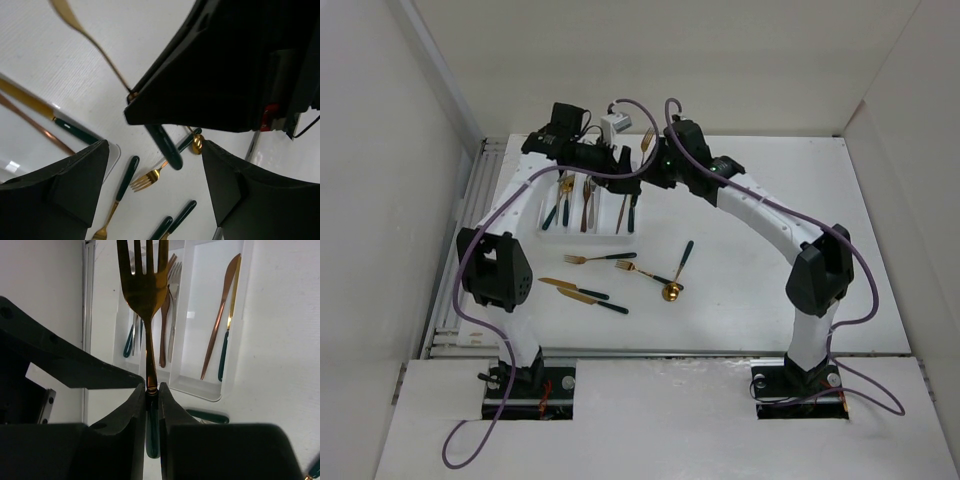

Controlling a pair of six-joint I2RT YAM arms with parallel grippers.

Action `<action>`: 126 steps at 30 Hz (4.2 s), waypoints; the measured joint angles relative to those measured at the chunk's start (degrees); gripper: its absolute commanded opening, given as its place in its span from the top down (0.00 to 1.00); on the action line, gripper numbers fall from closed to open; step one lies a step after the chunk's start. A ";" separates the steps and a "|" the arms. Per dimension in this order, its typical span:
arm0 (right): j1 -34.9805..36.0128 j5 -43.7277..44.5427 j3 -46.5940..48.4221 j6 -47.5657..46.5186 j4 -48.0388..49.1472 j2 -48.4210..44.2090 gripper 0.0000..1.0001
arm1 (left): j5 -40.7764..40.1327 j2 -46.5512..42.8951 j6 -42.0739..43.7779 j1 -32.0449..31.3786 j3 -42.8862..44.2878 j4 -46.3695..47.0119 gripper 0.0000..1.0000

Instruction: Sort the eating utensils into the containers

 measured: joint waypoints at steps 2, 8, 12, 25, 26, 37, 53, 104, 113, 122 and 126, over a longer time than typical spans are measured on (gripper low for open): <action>-0.02 0.22 0.00 0.83 -0.02 0.00 1.00 | 0.31 0.00 -0.33 -1.20 0.00 0.55 0.28; -0.04 0.68 0.11 2.12 -0.02 0.00 1.00 | 0.24 0.00 -1.51 -1.79 -0.81 2.60 0.36; -0.02 0.66 0.20 2.99 0.11 0.00 1.00 | 0.13 0.00 -2.21 -1.88 -2.51 3.58 0.45; -0.09 -0.46 0.31 4.15 0.76 0.52 0.89 | -0.55 1.57 -6.34 -1.77 -4.00 4.83 1.00; -0.09 -0.81 0.33 4.11 1.07 0.70 0.78 | -0.79 1.60 -6.91 -1.51 -4.09 4.90 1.00; -0.92 -2.14 -2.10 -1.05 -0.63 -0.26 0.26 | -13.44 6.73 -14.95 9.44 -9.90 10.69 1.00; -2.60 5.95 -18.10 -6.88 -10.08 -10.58 0.22 | -22.58 12.96 -19.02 10.47 -15.02 14.43 0.88; 3.45 -12.55 -32.33 -113.83 -6.40 -2.16 0.40 | -26.99 5.66 -10.93 11.13 -10.05 5.55 0.44; 3.61 -14.16 -31.01 -114.18 -7.06 -0.52 0.70 | -26.88 5.66 -10.91 11.13 -10.05 5.40 0.44; 3.61 -14.19 -33.51 -114.99 -6.25 -2.21 0.88 | -26.88 5.66 -10.91 11.13 -10.05 5.38 0.44; 3.65 -13.97 -34.58 -115.16 -6.03 -3.04 1.00 | -26.88 5.66 -10.91 11.13 -10.05 5.38 0.44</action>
